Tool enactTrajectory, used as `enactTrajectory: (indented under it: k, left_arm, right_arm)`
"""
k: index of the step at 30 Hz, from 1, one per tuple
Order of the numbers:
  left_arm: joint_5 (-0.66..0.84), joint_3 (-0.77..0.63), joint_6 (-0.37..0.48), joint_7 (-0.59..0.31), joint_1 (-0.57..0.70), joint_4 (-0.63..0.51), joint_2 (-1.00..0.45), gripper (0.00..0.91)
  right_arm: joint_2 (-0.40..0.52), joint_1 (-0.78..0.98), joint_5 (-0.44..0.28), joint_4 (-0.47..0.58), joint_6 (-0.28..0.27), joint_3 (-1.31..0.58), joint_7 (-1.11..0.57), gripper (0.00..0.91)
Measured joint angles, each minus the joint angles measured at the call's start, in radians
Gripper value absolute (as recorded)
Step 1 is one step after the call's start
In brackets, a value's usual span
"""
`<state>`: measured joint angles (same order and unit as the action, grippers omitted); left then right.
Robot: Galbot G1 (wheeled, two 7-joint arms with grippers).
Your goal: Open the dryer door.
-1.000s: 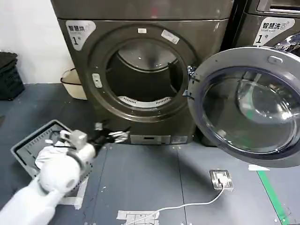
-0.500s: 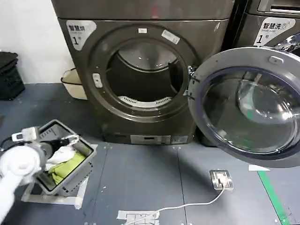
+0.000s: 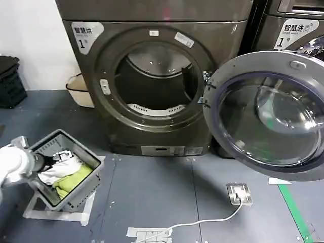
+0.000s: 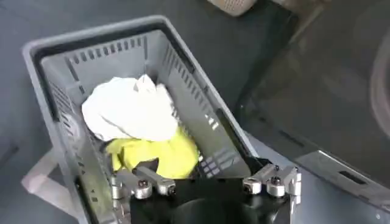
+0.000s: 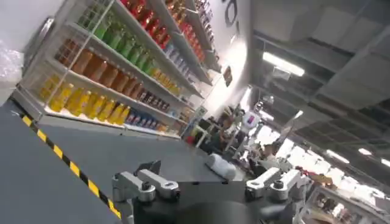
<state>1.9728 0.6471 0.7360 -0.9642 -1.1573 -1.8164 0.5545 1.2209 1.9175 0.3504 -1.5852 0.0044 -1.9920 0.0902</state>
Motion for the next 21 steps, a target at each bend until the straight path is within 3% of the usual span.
enactTrajectory:
  k: [21]
  left_arm:
    - [0.078,-0.047,0.000,-0.026,0.052,0.049,-0.013,0.907]
  right_arm:
    - [0.005,0.003,0.013,0.011,0.010,-0.003,0.003,0.907]
